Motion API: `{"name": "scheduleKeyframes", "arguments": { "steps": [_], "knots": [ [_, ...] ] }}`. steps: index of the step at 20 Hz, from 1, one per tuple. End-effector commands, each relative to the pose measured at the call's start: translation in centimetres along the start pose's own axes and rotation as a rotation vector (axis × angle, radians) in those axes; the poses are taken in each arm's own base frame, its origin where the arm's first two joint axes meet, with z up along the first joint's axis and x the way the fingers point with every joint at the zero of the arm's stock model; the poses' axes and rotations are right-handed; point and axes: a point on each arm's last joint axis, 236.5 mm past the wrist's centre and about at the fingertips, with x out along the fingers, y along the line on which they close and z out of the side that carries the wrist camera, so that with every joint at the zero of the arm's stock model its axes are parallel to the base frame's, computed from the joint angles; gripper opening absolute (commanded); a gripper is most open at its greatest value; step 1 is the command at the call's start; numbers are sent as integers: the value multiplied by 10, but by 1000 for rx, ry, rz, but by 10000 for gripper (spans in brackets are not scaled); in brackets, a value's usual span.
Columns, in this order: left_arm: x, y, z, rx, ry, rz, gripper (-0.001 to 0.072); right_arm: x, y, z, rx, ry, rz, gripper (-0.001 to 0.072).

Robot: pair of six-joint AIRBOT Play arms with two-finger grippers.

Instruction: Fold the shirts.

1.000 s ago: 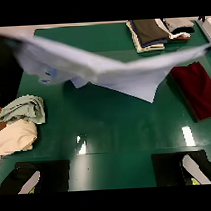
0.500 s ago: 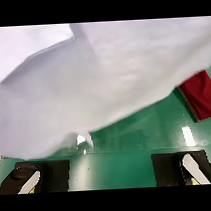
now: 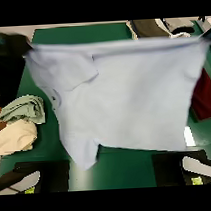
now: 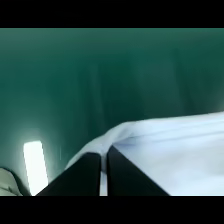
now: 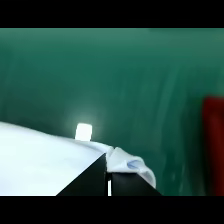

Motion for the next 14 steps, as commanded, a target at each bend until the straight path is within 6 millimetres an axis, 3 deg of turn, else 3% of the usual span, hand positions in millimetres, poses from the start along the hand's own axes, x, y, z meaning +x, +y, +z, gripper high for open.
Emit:
{"name": "scheduleKeyframes", "arguments": {
  "steps": [1,3,5,7,9,11,14],
  "knots": [
    [116,27,-46,-76,202,3,25,118,-25,-46,37,253,-8,16],
    [154,42,-48,-139,199,-11,24,155,-40,-41,57,273,-9,16],
    [174,56,-40,-250,162,-59,25,175,-50,-24,59,258,-13,16],
    [175,60,-33,-280,133,-132,24,177,-51,-3,39,222,-14,16],
    [168,56,-40,-272,171,-184,25,169,-47,5,20,205,-16,16],
    [163,50,-68,-227,279,-209,25,163,-44,-4,22,228,-15,16],
    [170,49,-103,-239,375,-217,25,169,-44,-40,54,294,-13,16]
  ]
}}
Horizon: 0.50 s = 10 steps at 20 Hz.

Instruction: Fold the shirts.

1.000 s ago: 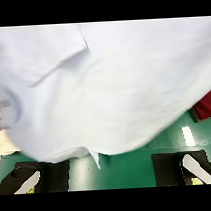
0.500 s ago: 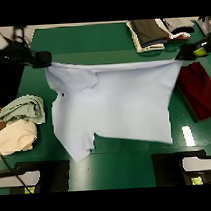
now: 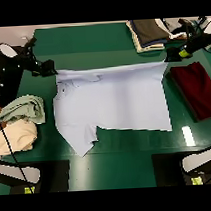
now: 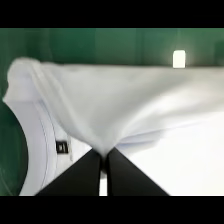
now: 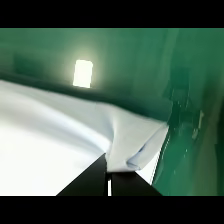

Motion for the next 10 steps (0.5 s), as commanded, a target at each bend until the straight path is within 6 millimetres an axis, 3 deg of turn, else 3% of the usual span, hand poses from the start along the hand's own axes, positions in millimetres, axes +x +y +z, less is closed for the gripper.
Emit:
{"name": "scheduleKeyframes", "arguments": {
  "steps": [1,5,6,7,10],
  "knots": [
    [17,7,-35,-14,108,-30,25,16,-1,-31,29,56,4,16],
    [36,26,-66,-56,175,5,42,42,0,-70,83,116,29,21],
    [36,30,-68,-75,181,25,324,45,5,-72,100,113,53,158],
    [35,31,-69,-108,189,34,464,46,10,-71,115,105,79,393],
    [12,31,-85,-78,252,76,463,24,29,-64,135,66,151,398]
  ]
}}
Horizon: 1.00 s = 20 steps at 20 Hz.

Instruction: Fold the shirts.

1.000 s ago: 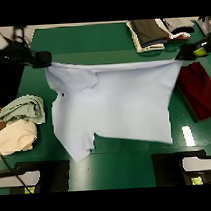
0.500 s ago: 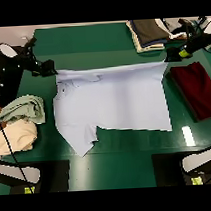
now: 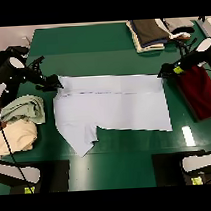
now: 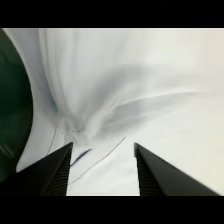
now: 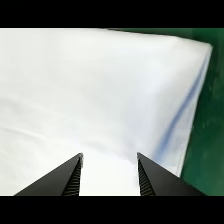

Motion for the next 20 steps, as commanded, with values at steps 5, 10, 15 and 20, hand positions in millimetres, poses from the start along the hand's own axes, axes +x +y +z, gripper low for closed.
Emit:
{"name": "scheduleKeyframes", "arguments": {
  "steps": [5,10,15,20],
  "knots": [
    [-49,14,-114,43,85,170,464,-54,43,-48,-44,-73,71,388],
    [-23,25,-238,-90,172,142,464,-69,50,-77,-59,-141,57,388],
    [14,10,-254,-201,106,8,464,-77,53,-82,-71,-177,52,387],
    [26,-12,-244,-261,33,-119,295,-81,53,-88,-72,-166,52,388]
  ]
}}
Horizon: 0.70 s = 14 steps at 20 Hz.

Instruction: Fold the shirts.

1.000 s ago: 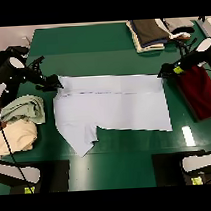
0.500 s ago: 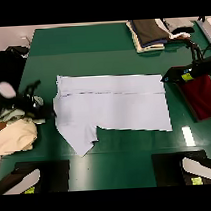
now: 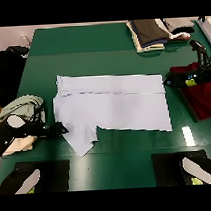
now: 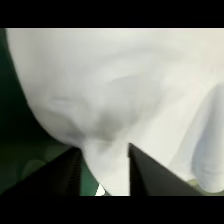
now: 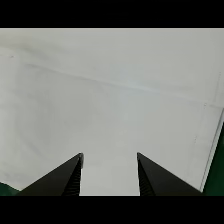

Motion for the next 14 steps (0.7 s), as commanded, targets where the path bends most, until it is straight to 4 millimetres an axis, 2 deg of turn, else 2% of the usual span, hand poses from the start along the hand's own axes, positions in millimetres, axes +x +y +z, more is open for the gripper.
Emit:
{"name": "scheduleKeyframes", "arguments": {
  "steps": [1,2,4,5,7,8,9,11,12,14],
  "knots": [
    [6,-13,5,-35,-48,-81,161,-5,-5,-9,11,28,-3,388],
    [4,-16,6,-29,-46,-86,28,-8,-13,-15,23,50,-16,388],
    [-6,-25,9,23,-39,-96,23,-14,-46,-38,72,122,-84,388],
    [-12,-28,11,50,-38,-90,23,-14,-67,-58,120,176,-122,388],
    [-23,-35,17,93,-40,-85,23,-8,-105,-113,263,299,-165,405],
    [-27,-38,21,114,-50,-86,22,-2,-118,-143,354,345,-163,541],
    [-31,-42,25,128,-63,-89,23,5,-126,-168,443,383,-146,559],
    [-35,-45,33,141,-90,-89,23,23,-122,-208,573,460,-70,553],
    [-35,-45,33,144,-92,-90,23,32,-115,-217,603,482,-28,550],
    [-35,-44,30,150,-78,-88,23,50,-98,-225,633,503,52,470]
  ]
}}
